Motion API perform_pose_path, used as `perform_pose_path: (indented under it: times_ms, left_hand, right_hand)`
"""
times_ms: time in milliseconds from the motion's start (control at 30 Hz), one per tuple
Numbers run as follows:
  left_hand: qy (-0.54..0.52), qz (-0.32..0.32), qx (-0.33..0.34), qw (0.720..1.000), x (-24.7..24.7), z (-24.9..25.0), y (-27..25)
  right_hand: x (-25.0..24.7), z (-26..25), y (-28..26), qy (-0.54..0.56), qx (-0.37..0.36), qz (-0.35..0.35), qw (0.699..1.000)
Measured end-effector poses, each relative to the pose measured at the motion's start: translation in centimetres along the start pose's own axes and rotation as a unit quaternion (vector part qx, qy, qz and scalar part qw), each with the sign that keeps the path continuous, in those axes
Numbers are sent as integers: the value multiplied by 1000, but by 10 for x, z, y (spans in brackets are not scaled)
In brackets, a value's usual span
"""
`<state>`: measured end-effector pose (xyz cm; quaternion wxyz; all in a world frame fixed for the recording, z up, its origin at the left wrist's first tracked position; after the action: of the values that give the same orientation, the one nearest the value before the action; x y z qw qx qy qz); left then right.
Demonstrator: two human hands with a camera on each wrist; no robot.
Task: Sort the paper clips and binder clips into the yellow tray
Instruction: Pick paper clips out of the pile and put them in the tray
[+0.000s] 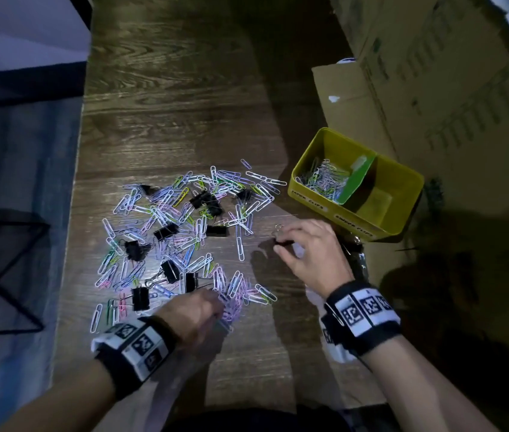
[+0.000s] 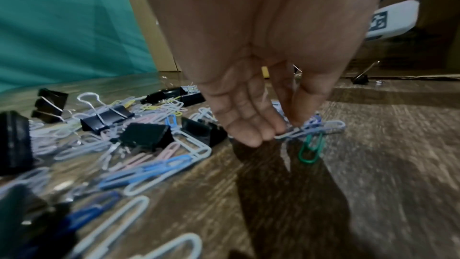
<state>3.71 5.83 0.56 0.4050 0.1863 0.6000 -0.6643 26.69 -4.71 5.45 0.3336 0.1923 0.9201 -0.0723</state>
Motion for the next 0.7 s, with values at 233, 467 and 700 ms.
perform_pose_path:
  times_ms: [233,467,700]
  left_hand:
    - [-15,157,-38,987,-22,26,25]
    - [22,101,-119,987,-26,20,28]
    - [61,113,-83,988,-32,16,27]
  right_hand:
    - [65,-9,-42,-64,211,-210,952]
    - [102,-17,-48,-61,232,-138,961]
    - [92,-8,-49,-3,182,-116,976]
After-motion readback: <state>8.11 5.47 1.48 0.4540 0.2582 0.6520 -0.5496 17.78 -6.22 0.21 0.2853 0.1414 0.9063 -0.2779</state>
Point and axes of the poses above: each hand's wrist, its own y-axis towards the middle knuckle, its own x-axis out of the palm, z = x × y, the point moved 1 cm from there along y, towards the middle knuckle, and after that the axes turned 15 degrees about y, right-handed, at the moved point
